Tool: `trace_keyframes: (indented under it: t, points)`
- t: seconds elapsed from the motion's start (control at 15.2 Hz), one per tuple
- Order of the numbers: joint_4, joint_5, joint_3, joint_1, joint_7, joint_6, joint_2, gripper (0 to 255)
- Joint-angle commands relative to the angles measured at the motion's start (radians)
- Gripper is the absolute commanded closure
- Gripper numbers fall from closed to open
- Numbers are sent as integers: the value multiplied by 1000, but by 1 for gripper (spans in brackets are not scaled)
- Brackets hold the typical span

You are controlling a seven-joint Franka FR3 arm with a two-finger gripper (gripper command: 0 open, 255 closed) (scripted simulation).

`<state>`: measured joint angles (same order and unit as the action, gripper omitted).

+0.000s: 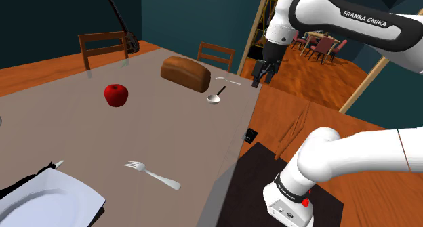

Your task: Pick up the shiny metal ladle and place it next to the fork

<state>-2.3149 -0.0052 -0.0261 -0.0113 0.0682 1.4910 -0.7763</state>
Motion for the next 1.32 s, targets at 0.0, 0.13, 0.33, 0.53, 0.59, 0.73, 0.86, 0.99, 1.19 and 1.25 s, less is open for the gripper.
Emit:
trace_keyframes:
  t: [0.0, 0.13, 0.33, 0.53, 0.59, 0.73, 0.86, 0.99, 1.19, 1.25]
  points:
    - [0, 0, 0, 0, 0, 0, 0, 0]
    - [-17, 9, 10, 19, 57, 74, 45, 0]
    - [-31, 18, 24, 49, 140, 183, 121, 0]
    - [-33, 23, 35, 78, 222, 287, 204, 0]
    - [-32, 24, 38, 87, 249, 320, 233, 0]
    - [-24, 25, 43, 107, 303, 385, 293, 0]
    - [-12, 23, 46, 125, 357, 447, 355, 0]
    - [4, 20, 48, 144, 410, 505, 417, 0]
    - [36, 13, 47, 170, 489, 586, 512, 0]
    - [49, 10, 45, 179, 516, 611, 543, 0]
